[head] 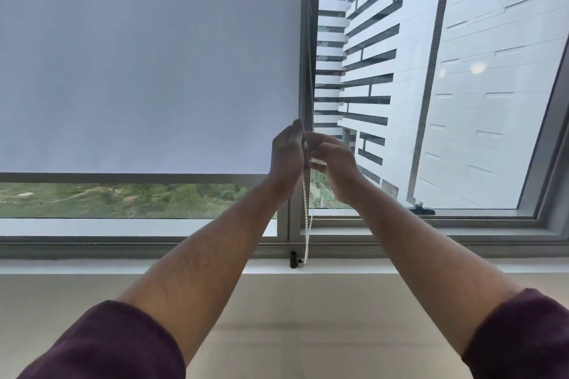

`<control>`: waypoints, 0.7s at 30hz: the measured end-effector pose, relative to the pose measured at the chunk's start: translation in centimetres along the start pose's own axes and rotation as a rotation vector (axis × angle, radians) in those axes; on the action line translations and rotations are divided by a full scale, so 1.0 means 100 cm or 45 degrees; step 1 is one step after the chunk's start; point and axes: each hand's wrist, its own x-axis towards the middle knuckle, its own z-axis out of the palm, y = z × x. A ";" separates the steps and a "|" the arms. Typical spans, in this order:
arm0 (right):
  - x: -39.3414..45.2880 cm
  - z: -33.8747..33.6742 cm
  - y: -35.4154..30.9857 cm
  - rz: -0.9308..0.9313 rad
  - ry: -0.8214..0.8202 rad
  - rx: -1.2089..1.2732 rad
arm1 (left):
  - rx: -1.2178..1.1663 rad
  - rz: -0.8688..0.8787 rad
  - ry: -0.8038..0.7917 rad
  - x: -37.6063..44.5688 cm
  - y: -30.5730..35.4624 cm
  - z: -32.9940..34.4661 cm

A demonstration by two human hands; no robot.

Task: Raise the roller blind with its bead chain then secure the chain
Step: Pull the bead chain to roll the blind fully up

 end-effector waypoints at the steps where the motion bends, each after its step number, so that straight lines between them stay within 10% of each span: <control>1: 0.005 0.001 -0.007 -0.005 0.026 0.057 | -0.001 -0.008 -0.010 -0.003 -0.003 0.001; 8: 0.024 0.022 -0.050 0.009 -0.051 0.379 | 0.048 -0.071 0.007 -0.019 -0.027 0.011; 21: 0.014 0.032 -0.002 -0.154 0.192 0.071 | 0.129 -0.084 -0.132 -0.020 -0.061 -0.024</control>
